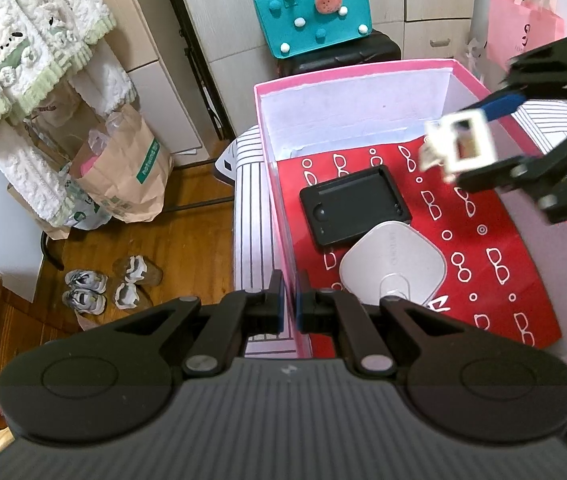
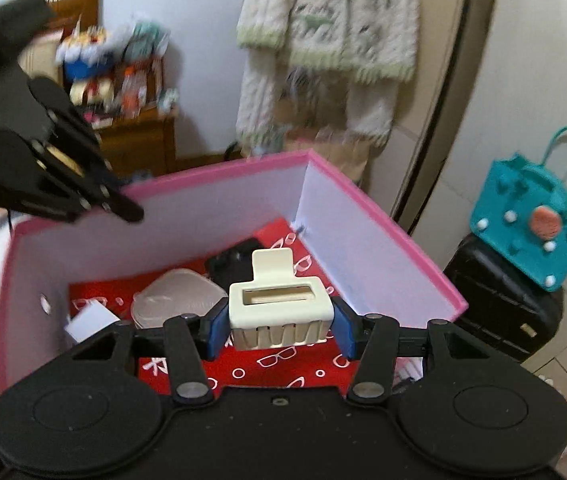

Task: Organize rigid objects
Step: 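Carry the cream hair clip into the pink box and release it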

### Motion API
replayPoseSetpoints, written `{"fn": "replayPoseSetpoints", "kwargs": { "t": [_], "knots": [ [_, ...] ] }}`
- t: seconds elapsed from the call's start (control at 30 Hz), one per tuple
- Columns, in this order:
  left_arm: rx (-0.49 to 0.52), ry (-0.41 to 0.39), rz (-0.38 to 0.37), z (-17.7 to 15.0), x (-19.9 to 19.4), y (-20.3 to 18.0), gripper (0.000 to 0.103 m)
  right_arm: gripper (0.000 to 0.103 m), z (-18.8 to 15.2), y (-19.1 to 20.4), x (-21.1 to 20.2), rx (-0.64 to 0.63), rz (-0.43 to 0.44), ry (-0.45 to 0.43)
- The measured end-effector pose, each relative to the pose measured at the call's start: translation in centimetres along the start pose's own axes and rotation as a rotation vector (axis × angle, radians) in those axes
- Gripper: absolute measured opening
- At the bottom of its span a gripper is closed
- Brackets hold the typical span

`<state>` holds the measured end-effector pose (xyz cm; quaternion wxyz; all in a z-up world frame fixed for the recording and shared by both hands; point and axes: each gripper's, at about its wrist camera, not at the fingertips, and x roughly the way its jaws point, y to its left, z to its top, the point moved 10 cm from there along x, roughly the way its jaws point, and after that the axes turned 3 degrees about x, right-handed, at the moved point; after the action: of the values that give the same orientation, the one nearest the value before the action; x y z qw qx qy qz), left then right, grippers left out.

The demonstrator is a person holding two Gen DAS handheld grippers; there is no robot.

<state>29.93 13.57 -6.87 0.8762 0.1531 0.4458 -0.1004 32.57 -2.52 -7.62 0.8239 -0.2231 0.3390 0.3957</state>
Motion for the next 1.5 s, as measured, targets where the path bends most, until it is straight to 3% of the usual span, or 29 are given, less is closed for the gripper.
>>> {"fn": "replayPoseSetpoints", "kwargs": {
  "t": [0.23, 0.4, 0.67, 0.77, 0.97, 1.2, 1.33, 1.5],
  "knots": [
    [-0.01, -0.009, -0.013, 0.2, -0.2, 0.2, 0.004, 0.057, -1.0, 0.1, 3.6, -0.129, -0.041, 0.151],
    [-0.016, -0.013, -0.022, 0.2, -0.2, 0.2, 0.004, 0.057, -2.1, -1.0, 4.9, -0.131, -0.099, 0.286],
    [-0.021, -0.011, -0.024, 0.3, -0.3, 0.2, 0.004, 0.057, -1.8, -0.5, 4.9, -0.119, -0.052, 0.299],
    [-0.02, -0.011, -0.022, 0.2, -0.3, 0.3, 0.004, 0.066, -1.7, -1.1, 4.3, -0.065, -0.05, 0.272],
    [-0.02, -0.009, -0.026, 0.3, -0.2, 0.3, 0.004, 0.069, -0.6, -1.3, 0.0, 0.037, 0.013, 0.158],
    [-0.03, -0.007, -0.027, 0.4, -0.1, 0.3, 0.004, 0.078, -0.6, -2.2, -6.8, 0.166, 0.029, -0.083],
    [-0.047, -0.007, -0.019, 0.4, -0.1, 0.3, 0.004, 0.077, -2.7, -4.0, -9.1, 0.244, -0.05, -0.08],
    [-0.048, -0.011, 0.0, 0.3, -0.1, 0.2, 0.004, 0.074, -6.2, -5.6, -11.7, 0.38, -0.075, -0.07]
  ]
}}
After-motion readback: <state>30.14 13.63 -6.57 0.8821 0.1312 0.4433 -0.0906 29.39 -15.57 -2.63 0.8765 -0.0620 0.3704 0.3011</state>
